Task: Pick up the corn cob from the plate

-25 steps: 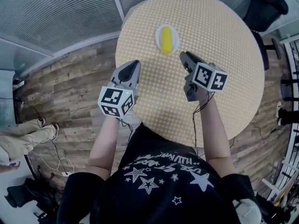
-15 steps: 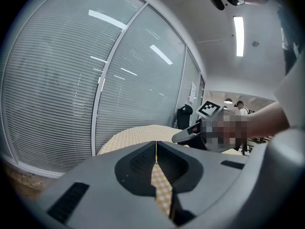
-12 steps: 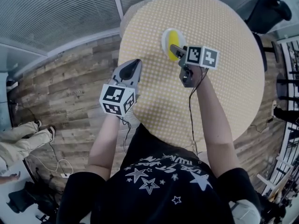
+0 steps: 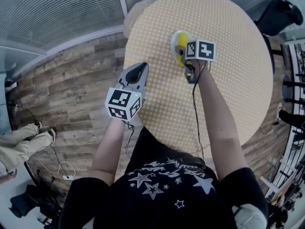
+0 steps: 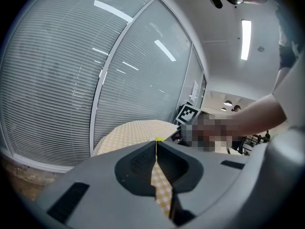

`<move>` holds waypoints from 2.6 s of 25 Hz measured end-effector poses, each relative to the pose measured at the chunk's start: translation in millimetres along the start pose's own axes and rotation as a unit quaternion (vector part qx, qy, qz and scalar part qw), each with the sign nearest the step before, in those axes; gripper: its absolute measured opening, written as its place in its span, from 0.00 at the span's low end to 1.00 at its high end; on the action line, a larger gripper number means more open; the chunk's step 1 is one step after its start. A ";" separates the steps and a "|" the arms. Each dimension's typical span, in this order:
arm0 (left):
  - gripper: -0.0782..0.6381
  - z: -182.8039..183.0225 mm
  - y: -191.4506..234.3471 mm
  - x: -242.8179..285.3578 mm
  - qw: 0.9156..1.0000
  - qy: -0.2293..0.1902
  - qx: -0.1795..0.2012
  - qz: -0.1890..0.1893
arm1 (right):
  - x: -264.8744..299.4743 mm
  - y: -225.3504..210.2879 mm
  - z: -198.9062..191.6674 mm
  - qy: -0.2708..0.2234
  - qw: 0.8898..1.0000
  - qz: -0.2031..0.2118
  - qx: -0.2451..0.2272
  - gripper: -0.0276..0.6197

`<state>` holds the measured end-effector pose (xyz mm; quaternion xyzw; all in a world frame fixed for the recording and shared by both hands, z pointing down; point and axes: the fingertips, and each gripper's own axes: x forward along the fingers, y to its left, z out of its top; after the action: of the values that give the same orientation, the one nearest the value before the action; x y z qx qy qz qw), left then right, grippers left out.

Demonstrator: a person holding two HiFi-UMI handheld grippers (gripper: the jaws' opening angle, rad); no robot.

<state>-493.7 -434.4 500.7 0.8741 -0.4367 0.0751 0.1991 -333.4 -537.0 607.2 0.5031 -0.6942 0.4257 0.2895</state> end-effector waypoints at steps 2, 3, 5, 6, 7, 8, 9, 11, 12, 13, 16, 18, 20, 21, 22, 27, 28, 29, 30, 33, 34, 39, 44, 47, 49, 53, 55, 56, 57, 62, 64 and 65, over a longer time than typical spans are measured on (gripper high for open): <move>0.13 -2.4 0.6 1.6 1.000 0.003 -0.004 -0.003 | 5.7 -1.3 -2.1 0.013 1.000 -0.010 -0.009 0.47; 0.12 -3.3 1.2 2.0 1.000 0.004 -0.005 -0.004 | 8.6 -1.4 -3.5 0.021 1.000 -0.016 -0.017 0.47; 0.13 -4.5 2.4 2.9 1.000 0.005 -0.007 -0.005 | 13.3 -0.8 -4.8 0.033 0.999 -0.027 -0.031 0.47; 0.13 -5.2 2.7 3.5 1.000 0.006 -0.008 -0.005 | 14.7 -0.7 -5.0 0.038 0.998 -0.032 -0.036 0.47; 0.12 -6.0 2.6 4.1 1.000 0.007 -0.009 -0.006 | 15.7 -0.8 -5.2 0.043 0.998 -0.037 -0.039 0.47; 0.12 -6.9 2.4 4.6 1.000 0.007 -0.009 -0.007 | 16.9 -0.9 -5.7 0.047 0.997 -0.041 -0.042 0.47; 0.13 -7.8 1.9 5.0 1.000 0.008 -0.009 -0.008 | 18.3 -0.9 -6.3 0.052 0.997 -0.044 -0.044 0.47; 0.13 -9.5 0.4 5.6 1.000 0.010 -0.009 -0.010 | 20.6 -0.7 -7.4 0.059 0.996 -0.045 -0.045 0.46; 0.12 -10.3 -0.4 5.8 1.000 0.011 -0.009 -0.011 | 20.9 -0.4 -7.6 0.062 0.996 -0.042 -0.046 0.46; 0.13 -11.0 -1.3 5.7 1.000 0.011 -0.009 -0.011 | 20.8 0.1 -7.5 0.063 0.996 -0.039 -0.050 0.46; 0.13 -12.9 -3.9 4.2 1.000 0.014 -0.010 -0.010 | 20.7 2.3 -6.6 0.062 0.996 -0.032 -0.063 0.46; 0.12 -14.4 -6.0 2.9 1.000 0.015 -0.011 -0.010 | 21.2 2.2 -6.1 0.061 0.995 -0.029 -0.071 0.46; 0.13 -15.1 -8.1 0.7 1.000 0.016 -0.010 -0.010 | 20.9 1.3 -6.0 0.058 0.995 -0.024 -0.078 0.46; 0.12 -15.1 -8.6 -0.8 1.000 0.016 -0.009 -0.009 | 20.2 0.9 -5.9 0.056 0.995 -0.018 -0.078 0.46; 0.13 -15.2 -8.5 -2.4 1.000 0.016 -0.008 -0.008 | 19.2 0.4 -5.8 0.053 0.996 -0.012 -0.075 0.46; 0.13 -14.4 -2.6 -10.6 1.000 0.014 -0.010 0.004 | 10.3 -2.1 -4.8 0.031 0.998 0.034 -0.037 0.46; 0.13 -14.1 -1.9 -12.4 1.000 0.013 -0.011 0.006 | 7.2 -3.0 -5.1 0.024 0.999 0.043 -0.022 0.46; 0.13 -14.0 -2.0 -14.3 1.000 0.011 -0.013 0.007 | 3.6 -4.2 -6.2 0.017 0.999 0.050 -0.007 0.46; 0.13 -14.0 -3.1 -16.2 1.000 0.010 -0.015 0.008 | -0.4 -5.7 -8.0 0.012 0.998 0.057 0.004 0.46; 0.13 -14.6 -10.3 -20.5 1.000 0.009 -0.019 0.008 | -13.2 -8.8 -13.2 -0.005 0.996 0.078 0.029 0.46; 0.12 -14.5 -13.8 -21.5 1.000 0.009 -0.019 0.006 | -18.5 -9.0 -14.0 -0.013 0.995 0.088 0.039 0.46; 0.12 -12.5 -35.5 -28.4 1.000 0.006 -0.014 0.001 | -53.3 -3.9 -16.6 -0.063 0.985 0.141 0.071 0.46; 0.13 -11.5 -63.7 -35.2 1.000 0.001 -0.015 -0.001 | -96.4 3.3 -21.6 -0.112 0.972 0.195 0.070 0.46; 0.13 -10.9 -86.8 -42.8 1.000 -0.004 -0.013 0.004 | -126.7 3.6 -30.9 -0.134 0.962 0.228 0.072 0.46; 0.13 -12.1 -102.1 -49.1 1.000 -0.008 -0.013 0.011 | -145.8 2.8 -39.1 -0.148 0.954 0.249 0.077 0.46; 0.13 -18.9 -135.0 -60.2 1.000 -0.013 -0.017 0.023 | -178.3 -1.5 -60.9 -0.161 0.944 0.277 0.072 0.46; 0.13 -22.5 -153.1 -64.2 0.999 -0.016 -0.019 0.029 | -193.4 -5.3 -73.1 -0.164 0.939 0.294 0.072 0.46; 0.12 -24.6 -162.6 -66.0 0.999 -0.019 -0.021 0.032 | -201.4 -8.1 -79.7 -0.164 0.936 0.302 0.073 0.46; 0.12 -27.3 -172.0 -68.0 0.999 -0.022 -0.025 0.036 | -209.3 -11.1 -86.8 -0.165 0.933 0.311 0.074 0.46; 0.12 -44.4 -217.9 -80.2 0.997 -0.037 -0.037 0.060 | -244.3 -26.7 -124.6 -0.160 0.920 0.350 0.068 0.46; 0.12 -50.0 -235.8 -84.6 0.996 -0.041 -0.036 0.069 | -255.9 -32.2 -137.1 -0.157 0.918 0.360 0.058 0.46; 0.12 -51.9 -244.0 -86.8 0.996 -0.044 -0.035 0.074 | -261.3 -34.3 -142.2 -0.156 0.917 0.364 0.051 0.46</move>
<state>-350.6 -217.7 452.4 0.8343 -0.5108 0.0360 0.2044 -219.5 -297.9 467.4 0.2895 -0.8429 0.4530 -0.0235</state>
